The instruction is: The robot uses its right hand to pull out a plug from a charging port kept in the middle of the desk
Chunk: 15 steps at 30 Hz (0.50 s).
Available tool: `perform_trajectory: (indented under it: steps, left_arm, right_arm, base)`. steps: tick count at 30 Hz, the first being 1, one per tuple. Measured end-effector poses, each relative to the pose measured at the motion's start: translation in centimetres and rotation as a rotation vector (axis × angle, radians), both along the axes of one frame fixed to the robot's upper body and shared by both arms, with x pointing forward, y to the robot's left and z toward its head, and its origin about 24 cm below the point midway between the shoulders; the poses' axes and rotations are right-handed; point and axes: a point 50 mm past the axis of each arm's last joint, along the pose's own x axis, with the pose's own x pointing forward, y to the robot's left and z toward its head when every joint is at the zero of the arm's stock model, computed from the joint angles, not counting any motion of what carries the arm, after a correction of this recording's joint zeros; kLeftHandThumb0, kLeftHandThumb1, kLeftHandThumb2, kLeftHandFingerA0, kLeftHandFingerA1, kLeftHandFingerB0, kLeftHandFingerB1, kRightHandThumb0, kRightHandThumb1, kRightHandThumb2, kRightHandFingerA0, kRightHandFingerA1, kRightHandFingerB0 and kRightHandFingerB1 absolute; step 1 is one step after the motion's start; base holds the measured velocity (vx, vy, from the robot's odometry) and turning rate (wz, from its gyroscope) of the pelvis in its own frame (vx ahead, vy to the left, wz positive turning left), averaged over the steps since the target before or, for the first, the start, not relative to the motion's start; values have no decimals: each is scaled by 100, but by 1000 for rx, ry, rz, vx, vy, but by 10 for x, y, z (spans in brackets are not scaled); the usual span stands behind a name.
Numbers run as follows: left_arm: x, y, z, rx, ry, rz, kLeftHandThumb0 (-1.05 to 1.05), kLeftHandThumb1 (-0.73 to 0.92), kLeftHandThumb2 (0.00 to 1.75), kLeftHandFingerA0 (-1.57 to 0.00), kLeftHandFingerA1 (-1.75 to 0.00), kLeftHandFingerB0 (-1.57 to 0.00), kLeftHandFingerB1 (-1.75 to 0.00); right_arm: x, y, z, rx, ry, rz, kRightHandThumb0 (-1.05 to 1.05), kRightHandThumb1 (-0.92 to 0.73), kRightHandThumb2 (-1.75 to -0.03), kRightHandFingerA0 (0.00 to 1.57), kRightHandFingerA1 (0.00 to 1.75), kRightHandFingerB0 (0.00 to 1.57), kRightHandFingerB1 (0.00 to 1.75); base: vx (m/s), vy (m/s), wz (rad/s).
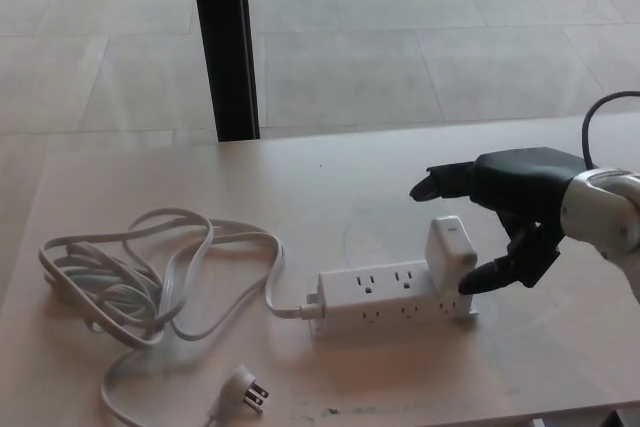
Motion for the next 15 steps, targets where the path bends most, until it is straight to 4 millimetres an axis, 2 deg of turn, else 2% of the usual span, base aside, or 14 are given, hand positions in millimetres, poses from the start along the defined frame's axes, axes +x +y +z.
perform_trajectory:
  steps: [7, 8, 9, 14, 15]
  left_arm:
    - [-1, 0, 0, -2, -1, 0, -92, 92, 85, -62, -55, -25, -40]
    - [-1, 0, 0, -2, -1, 0, -91, 92, 83, -61, -55, -24, -40]
    - [-1, 0, 0, -3, -2, 1, -90, 92, 84, -60, -54, -24, -39]
    - [-1, -1, 0, -5, -7, 1, -88, 92, 84, -59, -53, -23, -38]
    - [-1, -1, -1, -6, -7, 0, -88, 92, 84, -60, -53, -24, -38]
  right_arm:
    - [6, -10, -9, -27, 23, -57, -85, -56, -62, 75, 161, 17, 36]
    - [7, -11, -10, -29, 25, -65, -84, -56, -62, 74, 157, 17, 34]
    - [8, -13, -11, -31, 27, -74, -88, -47, -86, 86, 137, 11, 41]
    - [14, -22, -11, -46, 26, -120, -87, -46, -85, 84, 135, 11, 42]
    - [14, -24, -11, -47, 25, -127, -83, -56, -61, 74, 151, 17, 34]
  base:
    - [0, 0, 0]
    - [0, 0, 0]
    - [0, 0, 0]
    - [0, 0, 0]
    - [0, 0, 0]
